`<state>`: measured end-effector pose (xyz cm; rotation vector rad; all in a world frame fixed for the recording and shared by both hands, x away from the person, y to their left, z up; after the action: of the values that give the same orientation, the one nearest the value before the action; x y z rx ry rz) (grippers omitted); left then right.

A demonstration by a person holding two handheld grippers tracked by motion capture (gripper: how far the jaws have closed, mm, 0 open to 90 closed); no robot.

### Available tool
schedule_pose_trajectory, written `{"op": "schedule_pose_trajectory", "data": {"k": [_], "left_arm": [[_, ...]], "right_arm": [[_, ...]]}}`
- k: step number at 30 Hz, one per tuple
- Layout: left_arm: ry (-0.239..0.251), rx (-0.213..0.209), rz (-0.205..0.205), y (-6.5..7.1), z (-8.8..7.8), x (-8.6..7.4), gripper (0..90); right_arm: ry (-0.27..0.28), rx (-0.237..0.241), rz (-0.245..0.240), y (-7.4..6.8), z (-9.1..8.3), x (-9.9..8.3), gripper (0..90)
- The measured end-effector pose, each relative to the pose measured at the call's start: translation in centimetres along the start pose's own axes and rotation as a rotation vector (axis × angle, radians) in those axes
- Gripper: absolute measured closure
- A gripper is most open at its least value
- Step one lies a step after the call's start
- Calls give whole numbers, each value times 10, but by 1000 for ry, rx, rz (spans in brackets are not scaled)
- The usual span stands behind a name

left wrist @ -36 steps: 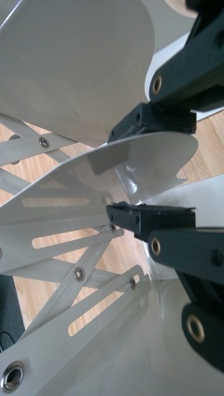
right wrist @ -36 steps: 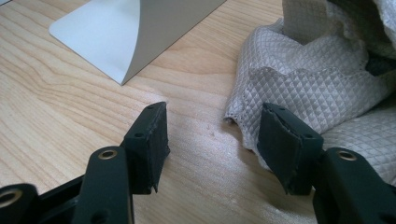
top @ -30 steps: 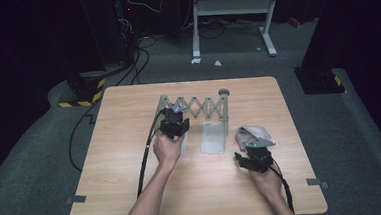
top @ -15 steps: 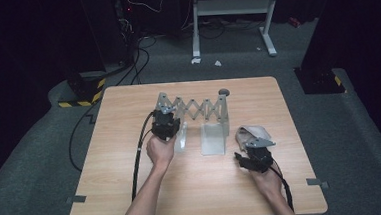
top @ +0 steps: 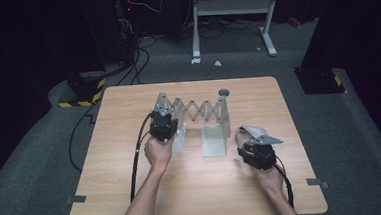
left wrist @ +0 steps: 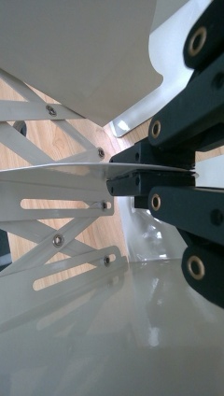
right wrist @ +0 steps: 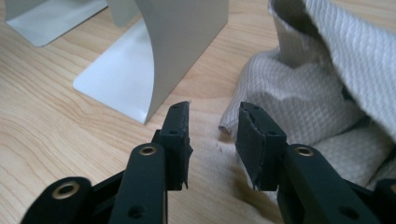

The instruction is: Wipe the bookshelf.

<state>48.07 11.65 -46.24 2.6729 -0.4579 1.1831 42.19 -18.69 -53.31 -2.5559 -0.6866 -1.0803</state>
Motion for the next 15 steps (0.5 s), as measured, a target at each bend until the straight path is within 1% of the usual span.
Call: {"op": "schedule_pose_trajectory", "data": {"k": [4, 6, 11, 15], "left_arm": [[1, -8, 0, -1, -2, -2, 886], [-1, -9, 4, -2, -3, -2, 887], [-1, -15, 4, -2, -4, -3, 886], [-2, -16, 8, -2, -5, -3, 886]], "right_arm": [[-1, 3, -2, 1, -2, 6, 697], [-5, 7, 5, 2, -1, 10, 708], [-21, 17, 19, 4, 4, 20, 720], [-36, 29, 24, 3, 9, 28, 721]]}}
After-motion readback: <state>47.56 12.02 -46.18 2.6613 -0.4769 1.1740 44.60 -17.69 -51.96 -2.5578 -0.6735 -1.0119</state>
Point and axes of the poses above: each handheld gripper's, and its own axes: z roughly forward along the jaws, x roughly out of its top, y roughly to its right, the point moved 4 cm from there along z, roughly forward along the jaws, and after that the axes turned 4 degrees about -y, right-handed, at the moved point
